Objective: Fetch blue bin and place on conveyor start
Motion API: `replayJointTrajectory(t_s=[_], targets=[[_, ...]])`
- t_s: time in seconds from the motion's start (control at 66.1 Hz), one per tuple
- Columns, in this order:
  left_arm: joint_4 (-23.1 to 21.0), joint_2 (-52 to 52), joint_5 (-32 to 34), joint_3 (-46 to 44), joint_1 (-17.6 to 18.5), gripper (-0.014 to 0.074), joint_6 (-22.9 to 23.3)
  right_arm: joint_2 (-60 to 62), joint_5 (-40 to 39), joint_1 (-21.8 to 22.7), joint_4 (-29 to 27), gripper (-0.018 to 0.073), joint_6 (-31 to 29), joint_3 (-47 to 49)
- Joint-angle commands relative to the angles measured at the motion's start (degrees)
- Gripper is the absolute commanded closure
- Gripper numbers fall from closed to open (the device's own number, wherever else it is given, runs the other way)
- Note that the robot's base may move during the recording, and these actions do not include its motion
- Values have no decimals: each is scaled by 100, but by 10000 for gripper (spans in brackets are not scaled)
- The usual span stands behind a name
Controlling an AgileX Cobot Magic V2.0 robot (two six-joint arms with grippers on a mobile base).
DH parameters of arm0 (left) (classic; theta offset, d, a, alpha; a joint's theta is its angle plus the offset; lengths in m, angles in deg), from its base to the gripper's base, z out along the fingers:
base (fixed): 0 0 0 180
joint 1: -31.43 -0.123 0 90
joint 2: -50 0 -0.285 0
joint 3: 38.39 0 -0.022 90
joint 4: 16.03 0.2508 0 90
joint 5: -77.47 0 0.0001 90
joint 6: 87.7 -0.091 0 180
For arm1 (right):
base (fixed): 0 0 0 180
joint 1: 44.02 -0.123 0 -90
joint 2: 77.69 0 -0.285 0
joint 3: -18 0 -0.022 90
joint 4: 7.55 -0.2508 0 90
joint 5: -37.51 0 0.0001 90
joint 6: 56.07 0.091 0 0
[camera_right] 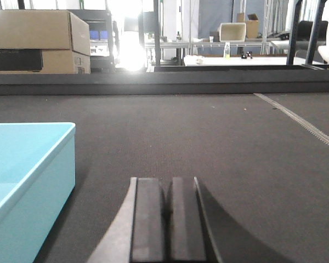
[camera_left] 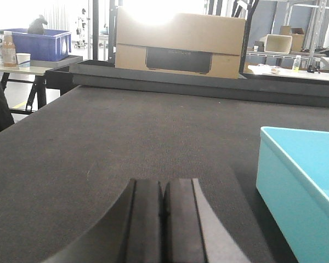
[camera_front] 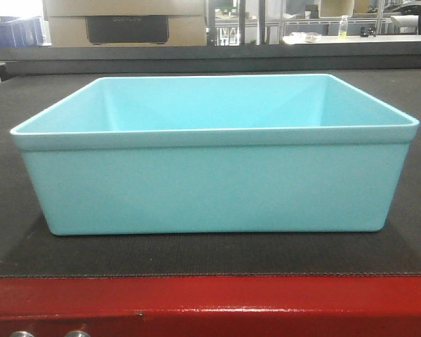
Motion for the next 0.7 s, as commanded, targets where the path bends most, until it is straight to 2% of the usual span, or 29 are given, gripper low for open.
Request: replayJointTrajectory(t_s=[0.0, 0.68], targets=[[-7, -31, 101, -8, -24, 707, -12, 49, -216, 38, 57, 721, -56, -11], [-7, -31, 101, -8, -24, 707, -12, 49, -238, 38, 57, 721, -56, -11]])
